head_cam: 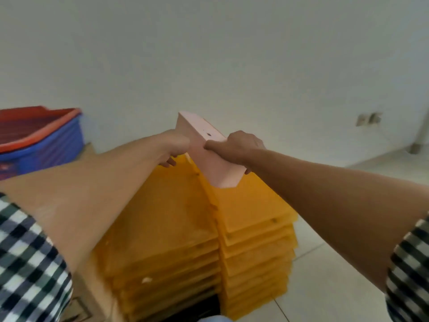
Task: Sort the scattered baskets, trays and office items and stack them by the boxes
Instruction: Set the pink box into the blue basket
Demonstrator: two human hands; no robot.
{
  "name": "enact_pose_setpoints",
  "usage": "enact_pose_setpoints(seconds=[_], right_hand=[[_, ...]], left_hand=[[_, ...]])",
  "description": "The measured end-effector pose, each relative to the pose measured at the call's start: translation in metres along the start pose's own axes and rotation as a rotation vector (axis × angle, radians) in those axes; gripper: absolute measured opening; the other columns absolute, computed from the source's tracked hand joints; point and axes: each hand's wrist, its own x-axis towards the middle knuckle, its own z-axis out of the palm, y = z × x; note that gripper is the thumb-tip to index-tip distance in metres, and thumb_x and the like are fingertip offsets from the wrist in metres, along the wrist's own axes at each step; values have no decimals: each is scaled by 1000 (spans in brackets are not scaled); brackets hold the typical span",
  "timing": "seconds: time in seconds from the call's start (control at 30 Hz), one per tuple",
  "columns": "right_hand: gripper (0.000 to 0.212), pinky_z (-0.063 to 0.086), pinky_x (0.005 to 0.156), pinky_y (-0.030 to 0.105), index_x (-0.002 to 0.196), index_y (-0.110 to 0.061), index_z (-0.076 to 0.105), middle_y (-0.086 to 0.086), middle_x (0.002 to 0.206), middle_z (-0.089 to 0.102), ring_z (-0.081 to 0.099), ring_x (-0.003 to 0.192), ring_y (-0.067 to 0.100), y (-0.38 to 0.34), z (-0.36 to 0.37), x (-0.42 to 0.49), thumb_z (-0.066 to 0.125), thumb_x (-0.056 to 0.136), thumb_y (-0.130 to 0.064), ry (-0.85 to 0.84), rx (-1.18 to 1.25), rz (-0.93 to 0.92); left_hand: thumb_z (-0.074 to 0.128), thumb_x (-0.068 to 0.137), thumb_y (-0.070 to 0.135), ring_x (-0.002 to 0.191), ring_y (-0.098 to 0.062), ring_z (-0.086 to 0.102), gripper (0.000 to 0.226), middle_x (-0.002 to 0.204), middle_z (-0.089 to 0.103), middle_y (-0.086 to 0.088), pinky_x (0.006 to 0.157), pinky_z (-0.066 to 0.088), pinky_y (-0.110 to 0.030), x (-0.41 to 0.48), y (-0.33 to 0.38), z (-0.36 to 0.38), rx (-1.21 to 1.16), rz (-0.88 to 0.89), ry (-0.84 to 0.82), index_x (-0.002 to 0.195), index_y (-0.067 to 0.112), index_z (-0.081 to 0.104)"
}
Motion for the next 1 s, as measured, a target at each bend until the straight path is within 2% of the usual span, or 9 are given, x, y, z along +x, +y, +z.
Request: enact_pose_setpoints(seconds=[0.13, 0.2, 0.33, 0.53, 0.57, 0.63, 0.7, 0.83, 1.0], right_hand=[[65, 42, 54, 28, 102, -24, 61, -1, 77, 58, 57, 65, 23, -50, 32, 0, 51, 72, -81, -57, -114, -81], [64, 35, 52, 28, 92, -23, 59, 0, 75, 55, 56, 70, 24, -65, 52, -4, 50, 71, -83, -55, -187, -97], [67, 27, 48, 27, 77, -19, 47, 3, 67, 47, 50, 72, 26, -71, 90, -13, 51, 69, -85, -23, -299, -123], [72, 49, 60, 29, 94, -17, 60, 7, 71, 48, 56, 81, 28, -63, 123, -8, 46, 77, -85, 7, -387, -126], [71, 49, 60, 30, 95, -16, 60, 8, 74, 51, 56, 82, 28, -62, 127, -7, 44, 80, -84, 6, -413, -136], [67, 51, 61, 32, 98, -13, 62, 9, 84, 58, 58, 85, 28, -61, 135, -6, 44, 86, -77, 0, -458, -160], [57, 57, 70, 34, 106, -11, 65, 10, 93, 63, 63, 88, 28, -61, 139, -4, 45, 93, -64, -5, -510, -192], [34, 60, 73, 37, 105, -13, 65, 10, 91, 63, 63, 84, 27, -63, 138, 2, 50, 97, -42, 17, -633, -263], [24, 60, 69, 37, 101, -12, 67, 10, 91, 64, 64, 82, 29, -63, 141, 5, 48, 96, -25, 19, -673, -268]], left_hand=[[44, 102, 13, 100, -35, 63, 39, 133, 55, -22, 70, 45, -38, -18, -38, -16, 215, 13, 95, 140, 2, 45], [41, 102, 9, 107, -36, 62, 41, 133, 56, -24, 77, 50, -44, -24, -52, -10, 273, 42, 100, 143, 3, 45], [49, 99, 17, 126, -29, 52, 47, 143, 54, -12, 89, 41, -30, -27, -79, 20, 186, 96, 54, 146, 13, 46], [46, 101, 17, 119, -30, 56, 33, 141, 56, -12, 92, 45, -35, -25, -96, 48, 27, 44, 75, 133, 16, 54], [47, 101, 18, 124, -30, 52, 38, 147, 51, -14, 96, 43, -36, -24, -99, 48, 1, 40, 65, 138, 14, 48], [55, 98, 17, 139, -31, 40, 75, 158, 36, -12, 105, 38, -36, -19, -104, 49, -43, 19, -9, 159, 7, 12], [66, 92, 15, 143, -29, 36, 104, 160, 33, -9, 103, 39, -32, -16, -108, 52, -89, 15, -113, 158, 9, -14], [82, 81, 21, 142, -25, 40, 120, 157, 39, -1, 97, 40, -27, -7, -109, 59, -86, 81, -151, 160, 19, -8], [79, 83, 32, 126, -28, 54, 111, 147, 50, -6, 91, 50, -35, 4, -106, 70, 10, 119, -36, 159, 14, 0]])
